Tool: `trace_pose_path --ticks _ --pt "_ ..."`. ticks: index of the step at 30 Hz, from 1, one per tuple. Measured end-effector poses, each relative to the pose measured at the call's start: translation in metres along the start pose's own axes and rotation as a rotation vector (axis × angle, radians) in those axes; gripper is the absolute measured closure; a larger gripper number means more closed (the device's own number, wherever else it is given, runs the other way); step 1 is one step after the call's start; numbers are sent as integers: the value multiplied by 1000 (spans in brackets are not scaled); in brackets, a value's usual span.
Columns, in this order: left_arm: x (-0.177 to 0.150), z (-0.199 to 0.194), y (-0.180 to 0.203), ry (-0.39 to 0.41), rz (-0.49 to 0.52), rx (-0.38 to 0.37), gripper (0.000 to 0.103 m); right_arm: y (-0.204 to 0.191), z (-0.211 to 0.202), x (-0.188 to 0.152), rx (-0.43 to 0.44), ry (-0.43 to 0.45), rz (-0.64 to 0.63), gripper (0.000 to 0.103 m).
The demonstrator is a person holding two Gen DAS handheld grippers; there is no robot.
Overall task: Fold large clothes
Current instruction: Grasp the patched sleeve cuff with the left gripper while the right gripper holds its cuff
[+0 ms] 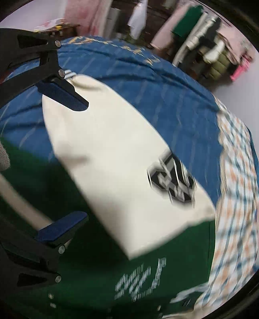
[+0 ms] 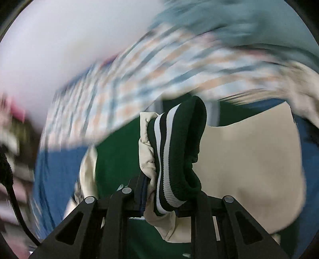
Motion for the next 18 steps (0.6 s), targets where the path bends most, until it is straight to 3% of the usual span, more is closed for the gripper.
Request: trace_pose_path --ticks 3,6,8,9,10,12,14,15,18 --pt "-9 12 -31 -9 -24 31 0 -74 70 -59 -57 -91 -220 82" --pt "-19 23 -58 -28 -46 47 0 -97 100 -116 -110 -164 -341 82" --pt "-31 27 -69 -57 -63 46 0 -104 102 -147 -133 -231 -416 76" --pt "-35 27 -76 -69 -74 43 0 -109 107 -155 -111 -259 -429 68" --pt "-43 27 -82 -83 -92 33 0 -109 97 -156 -52 -274 -416 46" --pt "-62 25 -99 -129 -149 -7 0 -115 69 -154 151 -297 -307 25" --pt "-81 25 -113 -178 -248 -78 0 -106 35 -143 293 -275 -172 25" --pt "-91 28 -118 -217 -317 -131 1 -94 18 -137 318 -262 -109 25" --pt "-113 45 -122 -317 -557 -305 1 -52 -3 -136 288 -255 1 25"
Point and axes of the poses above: each gripper's, at about its wrist camera, not at the fingertips, and z roughly the way its jaws point, y to its right, x to its top, the point moved 10 cm from there along z, roughly the way its jaws point, and after that the axes turned 1 degree about y, right-handed, at the moved point
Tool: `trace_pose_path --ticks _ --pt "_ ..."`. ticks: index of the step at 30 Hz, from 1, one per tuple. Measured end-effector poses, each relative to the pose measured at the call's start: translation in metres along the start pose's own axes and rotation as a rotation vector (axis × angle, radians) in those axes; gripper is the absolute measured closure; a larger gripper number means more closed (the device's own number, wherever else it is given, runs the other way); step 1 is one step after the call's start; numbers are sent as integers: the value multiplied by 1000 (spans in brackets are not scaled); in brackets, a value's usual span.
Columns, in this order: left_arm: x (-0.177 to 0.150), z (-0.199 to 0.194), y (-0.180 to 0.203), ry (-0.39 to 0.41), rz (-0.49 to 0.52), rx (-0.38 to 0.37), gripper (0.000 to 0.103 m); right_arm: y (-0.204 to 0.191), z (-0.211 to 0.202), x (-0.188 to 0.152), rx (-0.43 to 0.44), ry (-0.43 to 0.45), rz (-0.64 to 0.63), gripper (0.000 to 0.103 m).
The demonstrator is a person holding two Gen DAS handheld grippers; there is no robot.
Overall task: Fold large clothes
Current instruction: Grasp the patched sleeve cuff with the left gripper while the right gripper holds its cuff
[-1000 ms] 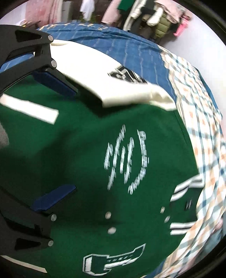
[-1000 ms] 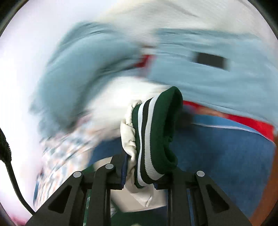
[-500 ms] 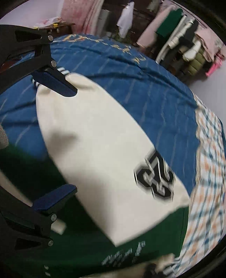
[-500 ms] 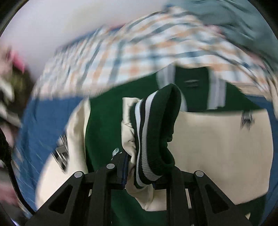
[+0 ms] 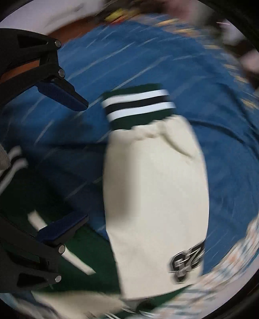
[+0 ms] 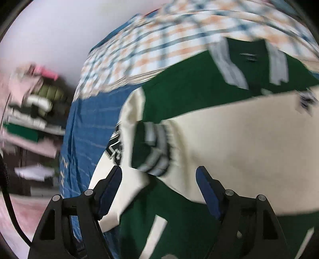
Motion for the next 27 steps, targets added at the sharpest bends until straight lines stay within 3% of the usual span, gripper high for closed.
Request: trace_pose_path --ticks 3,5,6,7,8,9,10,11,13,14,16,18,20,24,27 --pt "3 30 1 -90 -218 -197 1 25 -1 -10 -7 -31 85 25" --pt "17 48 3 -105 -349 -305 3 36 3 -14 -5 -61 112 25" --pt "29 56 1 -94 -402 -321 5 34 10 -19 -3 -69 107 25" --pt "42 60 -4 -70 -442 -315 12 33 8 -15 -7 -72 96 25" --pt "59 61 -10 -32 -474 -296 27 31 12 -17 -15 -72 83 25" --pt "75 62 -17 -9 -491 -255 31 29 18 -19 -32 -69 72 25" --pt "89 62 -23 13 -499 -233 45 27 15 -18 -38 -68 73 25" --pt "105 59 -29 46 -495 -208 69 22 11 -14 -38 -66 78 25" --pt "143 49 -40 116 -437 -153 88 18 9 -12 -28 -60 101 26" --pt "163 42 -43 156 -402 -145 91 15 12 -11 -14 -51 119 30" --pt "201 27 -51 237 -347 -112 92 5 22 -7 23 -41 149 61" --pt "238 16 -58 298 -303 -89 92 -11 44 -2 58 -48 175 72" --pt "264 11 -59 324 -274 -103 92 -27 67 1 79 -60 186 75" --pt "280 20 -52 307 -205 -134 89 -56 128 -12 69 -192 148 76" --pt "276 42 -48 237 -206 -169 76 -65 120 -9 100 -196 142 74"
Point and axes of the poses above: each gripper's, at about its wrist camera, not at the fingertips, and z roughly the way its jaws point, y to its right, x to its top, the point moved 10 cm from there along z, roughly the way its jaws point, and after that the axes turned 1 degree about y, right-handed, at the moved point
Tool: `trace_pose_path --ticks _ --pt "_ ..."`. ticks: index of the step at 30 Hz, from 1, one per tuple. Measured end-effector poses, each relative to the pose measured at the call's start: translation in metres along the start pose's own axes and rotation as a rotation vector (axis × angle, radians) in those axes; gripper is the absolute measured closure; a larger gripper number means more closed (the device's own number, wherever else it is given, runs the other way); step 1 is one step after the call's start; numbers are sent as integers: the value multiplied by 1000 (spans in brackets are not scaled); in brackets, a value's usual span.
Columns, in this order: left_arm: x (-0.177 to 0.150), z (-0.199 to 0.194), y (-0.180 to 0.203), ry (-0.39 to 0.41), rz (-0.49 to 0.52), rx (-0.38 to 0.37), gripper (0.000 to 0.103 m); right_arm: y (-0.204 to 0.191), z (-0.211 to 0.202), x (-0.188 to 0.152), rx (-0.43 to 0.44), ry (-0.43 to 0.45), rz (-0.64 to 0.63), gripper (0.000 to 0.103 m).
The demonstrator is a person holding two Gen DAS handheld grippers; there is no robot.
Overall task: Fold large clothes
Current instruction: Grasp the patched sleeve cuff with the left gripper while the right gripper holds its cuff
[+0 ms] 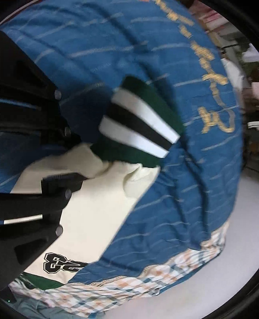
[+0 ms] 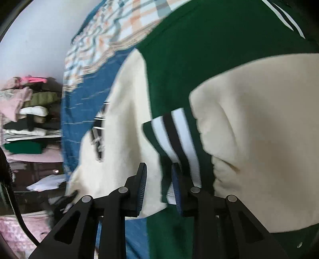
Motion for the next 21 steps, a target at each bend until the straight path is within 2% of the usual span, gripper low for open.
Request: trace_pose_path --ticks 1,2,3,4,6,7,9,12,16,18,21 --pt "-9 4 -5 -25 -17 -12 72 -2 -11 -2 -1 7 -10 62" --pt "-13 12 -8 -42 -44 -28 72 -2 -22 -3 -22 23 -22 53" --pt "-14 16 -11 -45 -76 -44 72 -1 -36 -5 -56 48 -42 39" --pt "-13 16 -14 -35 -106 -59 73 1 -44 -7 -94 65 -60 32" --pt "-10 8 -18 12 -154 -62 78 11 -66 -8 -257 113 -123 25" --pt "-6 3 -16 38 -142 -36 89 20 -78 -8 -380 152 -162 21" --pt "4 -15 -4 108 -78 9 97 40 -99 -8 -637 231 -221 17" --pt "19 -53 29 224 70 73 99 62 -105 -15 -788 248 -207 17" --pt "29 -125 90 413 292 121 99 82 -103 -23 -867 239 -160 16" --pt "23 -157 123 477 381 116 99 87 -102 -25 -864 236 -136 16" --pt "11 -195 169 526 488 84 99 88 -101 -27 -826 245 -105 16"
Point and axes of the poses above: each gripper's, at about its wrist camera, not at the fingertips, and z roughly the way its jaws point, y to its right, x to its top, the point moved 10 cm from there along z, roughly the way its jaws point, and after that the axes turned 1 degree about y, right-handed, at the moved point
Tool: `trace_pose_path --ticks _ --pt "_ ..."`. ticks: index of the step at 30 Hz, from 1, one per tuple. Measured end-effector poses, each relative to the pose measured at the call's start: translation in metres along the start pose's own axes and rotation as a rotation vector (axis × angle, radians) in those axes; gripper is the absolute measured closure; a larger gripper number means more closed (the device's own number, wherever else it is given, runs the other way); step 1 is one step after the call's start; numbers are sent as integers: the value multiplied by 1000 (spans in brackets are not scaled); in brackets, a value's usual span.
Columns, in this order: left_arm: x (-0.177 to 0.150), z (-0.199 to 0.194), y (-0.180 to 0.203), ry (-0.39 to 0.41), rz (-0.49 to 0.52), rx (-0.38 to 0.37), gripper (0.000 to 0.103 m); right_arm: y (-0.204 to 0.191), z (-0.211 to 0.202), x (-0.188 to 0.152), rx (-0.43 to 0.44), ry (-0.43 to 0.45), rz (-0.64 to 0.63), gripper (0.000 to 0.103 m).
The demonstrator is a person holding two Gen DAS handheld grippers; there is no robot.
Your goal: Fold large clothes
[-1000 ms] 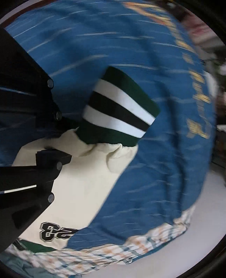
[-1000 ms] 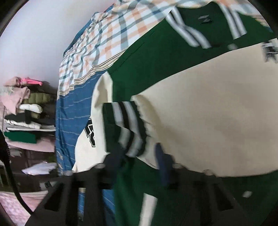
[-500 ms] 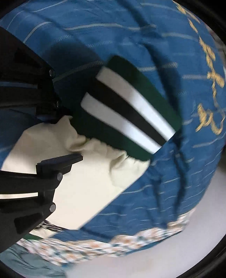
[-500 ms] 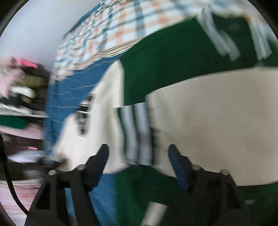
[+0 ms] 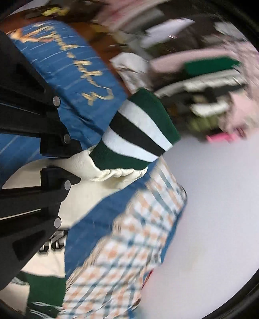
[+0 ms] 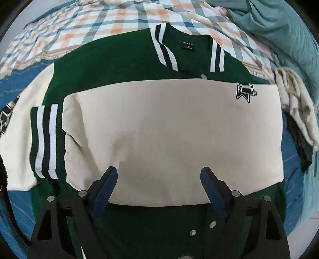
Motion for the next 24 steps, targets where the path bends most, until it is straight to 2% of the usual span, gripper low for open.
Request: trace_pose_path --ticks 3,6,10,11,13,14,19,21,24 --pt "14 -40 47 40 85 -50 100 5 -1 0 46 8 22 16" --pt "11 -83 103 58 165 -112 100 21 -2 3 101 11 56 16" --pt "-21 -122 196 16 237 -225 100 67 -2 10 177 -1 130 16" --pt "-40 -139 230 -11 256 -265 100 85 -2 9 186 -8 152 16" --pt "-69 -160 274 -64 268 -333 100 120 1 9 215 -21 196 16" --pt "-95 -176 311 -111 281 -387 100 146 3 7 219 -31 220 16" --pt "-203 -233 453 -258 385 -548 100 278 24 -2 171 -47 307 16" --pt "-253 -247 502 -310 458 -580 100 329 34 -10 158 -57 357 16" --pt "-320 -249 546 -379 561 -566 99 388 49 -20 156 -66 408 16"
Point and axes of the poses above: each gripper's, at about its wrist camera, not at the fingertips, and z roughly the way its jaws point, y to its right, x to its top, the point moved 10 cm from there along z, roughly the way its jaws point, and after that the axes turned 1 degree about y, right-handed, at the moved point
